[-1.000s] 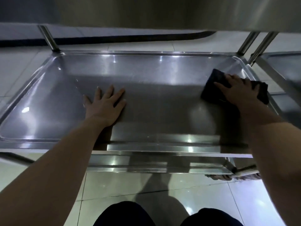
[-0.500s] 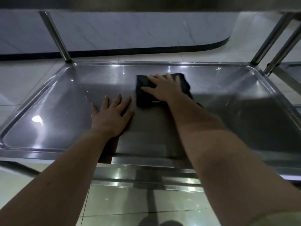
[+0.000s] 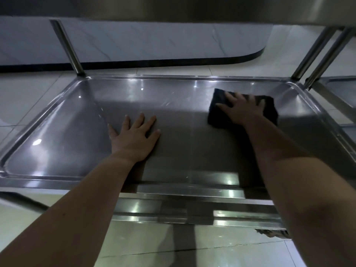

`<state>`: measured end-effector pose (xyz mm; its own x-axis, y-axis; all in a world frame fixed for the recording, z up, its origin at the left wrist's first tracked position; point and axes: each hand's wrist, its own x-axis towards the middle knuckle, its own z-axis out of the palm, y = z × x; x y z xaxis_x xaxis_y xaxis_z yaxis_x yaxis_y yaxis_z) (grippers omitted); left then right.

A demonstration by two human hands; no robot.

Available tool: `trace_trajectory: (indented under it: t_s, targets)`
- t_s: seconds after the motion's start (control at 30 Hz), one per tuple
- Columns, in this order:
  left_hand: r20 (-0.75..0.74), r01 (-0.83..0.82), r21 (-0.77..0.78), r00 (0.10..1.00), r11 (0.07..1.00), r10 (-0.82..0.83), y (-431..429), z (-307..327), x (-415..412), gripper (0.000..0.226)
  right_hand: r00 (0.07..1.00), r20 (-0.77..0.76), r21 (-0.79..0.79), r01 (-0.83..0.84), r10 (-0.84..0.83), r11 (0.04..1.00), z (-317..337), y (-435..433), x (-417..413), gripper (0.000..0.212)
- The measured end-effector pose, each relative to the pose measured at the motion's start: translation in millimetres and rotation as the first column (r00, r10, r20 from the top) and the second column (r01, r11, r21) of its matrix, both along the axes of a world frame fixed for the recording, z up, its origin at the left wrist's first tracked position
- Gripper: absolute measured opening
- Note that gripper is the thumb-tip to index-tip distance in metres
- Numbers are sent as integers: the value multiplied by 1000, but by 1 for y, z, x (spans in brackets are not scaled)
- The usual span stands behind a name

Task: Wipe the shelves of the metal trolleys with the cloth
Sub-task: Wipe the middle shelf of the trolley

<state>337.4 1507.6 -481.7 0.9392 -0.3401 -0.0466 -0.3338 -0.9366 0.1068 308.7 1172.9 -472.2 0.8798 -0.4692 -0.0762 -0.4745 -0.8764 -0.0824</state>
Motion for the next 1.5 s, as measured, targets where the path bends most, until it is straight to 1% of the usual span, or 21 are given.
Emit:
trace_trajectory:
  t_s: [0.03, 0.1, 0.23, 0.33, 0.4, 0.5, 0.57, 0.63, 0.67, 0.73, 0.77, 0.83, 0.93, 1.03, 1.1, 1.13, 1.2, 1.27, 1.37, 1.43, 1.5]
  targets:
    - [2, -11, -1, 1000, 1000, 11, 3, -1, -1, 58, 997, -6, -11, -83, 83, 997, 0, 21, 10, 76]
    - [7, -30, -8, 1000, 1000, 30, 12, -3, -5, 58, 985, -10, -27, -175, 174, 984, 0, 52, 25, 75]
    - [42, -52, -30, 998, 998, 53, 35, -7, -11, 58, 977, 7, -65, -212, 213, 975, 1, 80, 34, 75]
    - [33, -57, -39, 998, 998, 58, 49, -6, -12, 58, 965, 18, -83, -260, 262, 962, 0, 104, 27, 74]
    - [17, -57, -37, 998, 998, 58, 53, -5, -12, 58, 949, 31, -63, -310, 312, 949, 0, 116, 17, 72]
    - [7, -38, -27, 999, 999, 38, 55, -2, -14, 57, 920, 88, 24, -385, 382, 923, 3, 113, -4, 63]
    - [2, -26, -35, 1000, 999, 27, 56, -1, -15, 57, 910, 203, 63, -382, 363, 922, 5, 99, -17, 53]
    - [4, -18, -40, 1000, 999, 18, 57, -1, -17, 56, 907, 308, 49, -315, 286, 948, 5, 85, -29, 46]
    - [10, -12, -40, 1000, 999, 13, 57, -1, -17, 56, 910, 345, 55, -265, 231, 963, 5, 79, -34, 45]
    - [30, 5, -48, 1000, 999, -4, 57, -3, -18, 56, 919, 386, 133, -140, 79, 981, 5, 71, -39, 46]
    - [42, 14, -58, 999, 998, -12, 57, -3, -18, 55, 925, 380, 167, -81, 11, 983, 5, 69, -39, 48]
    - [62, 31, -80, 998, 996, -26, 57, -2, -19, 54, 948, 317, 179, -38, -21, 983, 9, 65, -33, 51]
    - [103, 77, -48, 992, 996, -71, 56, 1, -23, 51, 966, 257, 167, -74, 29, 983, 13, 66, -19, 54]
    - [203, 164, 33, 965, 986, -167, 52, 7, -23, 53, 973, 192, 117, -155, 131, 981, 14, 74, -12, 54]
    - [251, 209, 57, 943, 976, -217, 43, 16, -19, 57, 973, 189, 118, -154, 130, 981, 13, 79, -14, 53]
    - [258, 221, 45, 939, 974, -225, 34, 20, -15, 51, 973, 195, 121, -149, 124, 981, 11, 79, -15, 53]
    - [281, 263, -2, 926, 965, -252, 11, 27, -7, 46, 973, 190, 113, -151, 128, 982, 10, 78, -17, 53]
    - [322, 332, -31, 896, 943, -305, -21, 34, 0, 46, 976, 165, 101, -160, 142, 982, 10, 76, -17, 55]
    - [371, 407, 4, 848, 913, -379, -77, 33, 16, 47, 977, 145, 88, -167, 153, 982, 7, 75, -15, 57]
    - [354, 418, 31, 845, 908, -401, -113, 28, 25, 45, 977, 137, 64, -174, 164, 983, 5, 74, -14, 58]
    - [330, 396, 21, 864, 918, -380, -138, 20, 33, 45, 977, 132, 31, -172, 167, 985, 1, 72, -12, 58]
